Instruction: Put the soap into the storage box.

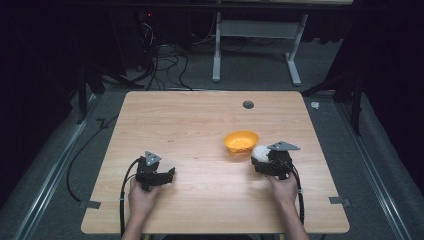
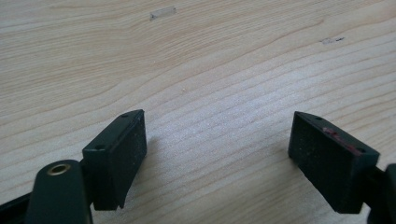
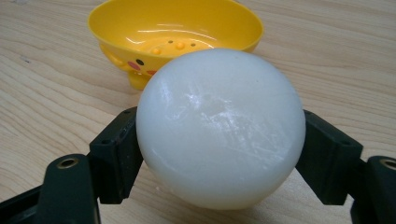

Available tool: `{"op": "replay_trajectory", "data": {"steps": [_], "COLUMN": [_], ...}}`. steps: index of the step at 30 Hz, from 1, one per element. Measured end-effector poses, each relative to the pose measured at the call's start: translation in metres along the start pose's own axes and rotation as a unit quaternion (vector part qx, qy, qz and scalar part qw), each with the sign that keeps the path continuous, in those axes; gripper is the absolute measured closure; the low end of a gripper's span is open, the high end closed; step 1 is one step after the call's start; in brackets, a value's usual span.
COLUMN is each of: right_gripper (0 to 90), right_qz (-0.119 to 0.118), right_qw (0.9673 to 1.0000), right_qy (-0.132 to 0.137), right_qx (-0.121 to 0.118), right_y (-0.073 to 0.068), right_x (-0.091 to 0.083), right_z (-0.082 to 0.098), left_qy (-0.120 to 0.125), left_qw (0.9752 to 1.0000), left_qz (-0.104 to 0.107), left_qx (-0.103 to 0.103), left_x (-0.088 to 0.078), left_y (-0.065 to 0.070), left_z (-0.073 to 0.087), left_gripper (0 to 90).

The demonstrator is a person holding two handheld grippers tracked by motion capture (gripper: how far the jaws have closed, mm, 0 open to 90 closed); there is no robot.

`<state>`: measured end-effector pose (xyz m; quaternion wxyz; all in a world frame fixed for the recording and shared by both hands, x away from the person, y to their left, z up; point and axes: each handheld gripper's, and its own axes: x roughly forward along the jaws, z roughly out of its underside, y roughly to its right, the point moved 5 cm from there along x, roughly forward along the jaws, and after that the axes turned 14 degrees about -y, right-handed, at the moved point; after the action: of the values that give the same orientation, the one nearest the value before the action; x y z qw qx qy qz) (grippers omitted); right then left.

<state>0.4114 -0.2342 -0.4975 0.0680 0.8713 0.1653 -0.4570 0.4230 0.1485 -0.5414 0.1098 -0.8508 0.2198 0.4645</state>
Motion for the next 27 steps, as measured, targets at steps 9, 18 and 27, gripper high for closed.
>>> {"op": "replay_trajectory", "data": {"steps": [9,18,27], "right_gripper": [24.8,24.8,24.8], "right_qz": [-0.006,-0.015,-0.018], "right_qw": [0.9999,0.9996,0.9994], "right_qy": [0.009,0.011,0.014], "right_qx": [-0.010,-0.022,-0.028], "right_y": [-0.006,-0.014,-0.019], "right_x": [-0.007,-0.012,-0.013], "right_z": [-0.007,-0.015,-0.023], "left_qy": [0.000,0.000,0.000], "left_qw": [1.0000,1.0000,1.0000], "left_qz": [0.000,0.000,0.000], "left_qx": [0.000,0.000,0.000], "left_x": [0.000,0.000,0.000], "left_y": [0.000,0.000,0.000], "left_z": [0.000,0.000,0.000], "left_gripper": [19.9,19.9,19.9]}}
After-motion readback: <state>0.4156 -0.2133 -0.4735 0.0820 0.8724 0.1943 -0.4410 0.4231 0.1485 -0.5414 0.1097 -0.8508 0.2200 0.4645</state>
